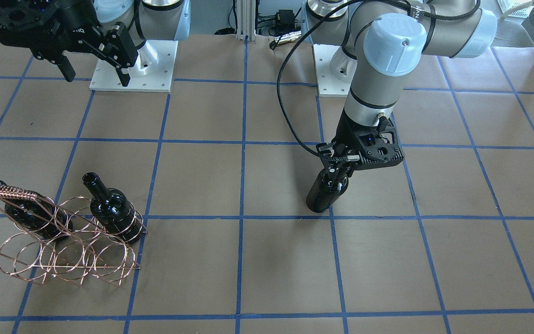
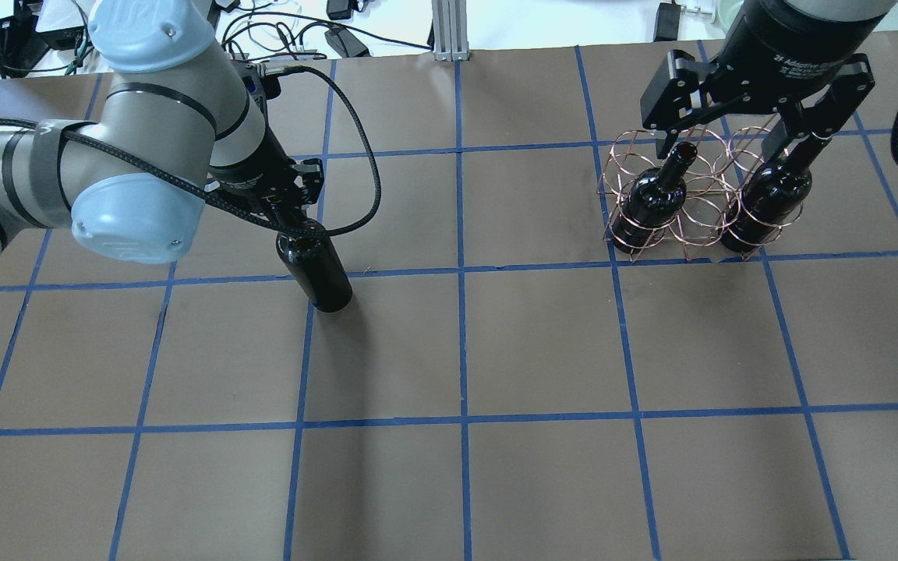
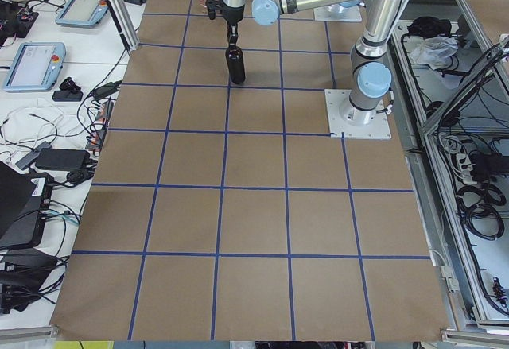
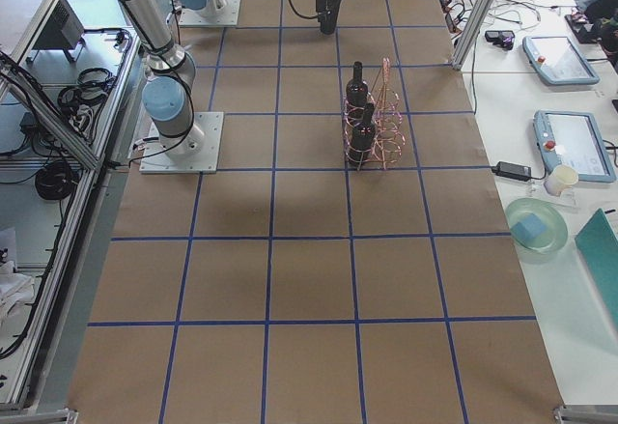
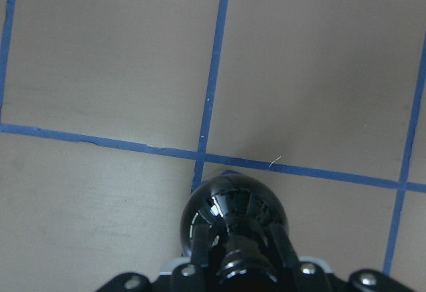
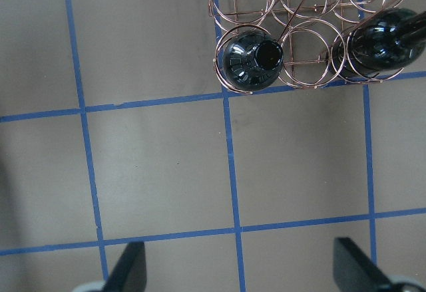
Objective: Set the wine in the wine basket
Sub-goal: 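Open the left gripper and raise it off the standing bottle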
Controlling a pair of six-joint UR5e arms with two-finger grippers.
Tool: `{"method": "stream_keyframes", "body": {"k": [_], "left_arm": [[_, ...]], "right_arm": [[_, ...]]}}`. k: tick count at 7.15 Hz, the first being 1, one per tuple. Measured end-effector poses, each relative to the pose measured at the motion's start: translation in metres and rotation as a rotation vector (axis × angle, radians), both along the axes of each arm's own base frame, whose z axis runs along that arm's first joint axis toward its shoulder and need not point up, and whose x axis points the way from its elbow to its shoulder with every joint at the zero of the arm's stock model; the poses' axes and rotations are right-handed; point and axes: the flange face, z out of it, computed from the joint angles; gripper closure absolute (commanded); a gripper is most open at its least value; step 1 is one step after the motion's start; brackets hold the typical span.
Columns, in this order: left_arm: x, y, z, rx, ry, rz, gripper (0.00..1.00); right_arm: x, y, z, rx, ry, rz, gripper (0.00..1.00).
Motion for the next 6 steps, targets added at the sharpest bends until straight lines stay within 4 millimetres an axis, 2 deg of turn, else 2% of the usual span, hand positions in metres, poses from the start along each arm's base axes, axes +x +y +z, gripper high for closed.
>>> {"method": "stream_keyframes", "body": {"k": [4, 5, 6], "left_arm": [[-0.001, -0.0003, -0.0013, 0.001, 0.002, 0.001, 1.0], [-0.0013, -0.0007, -0.0023, 0.003, 0.004, 0.002, 0.95], [-0.0015, -0.0011, -0.0034, 0.005, 0.006, 0.001, 0.79]], "right_arm": [[0.0, 0.0001, 0.0003, -0.001, 0.0, 0.0, 0.0], [0.0, 0.0002, 0.001, -0.004, 0.0, -0.001, 0.0], [-0.0001, -0.0002, 0.0018, -0.008, 0.001, -0.002, 0.0]]}}
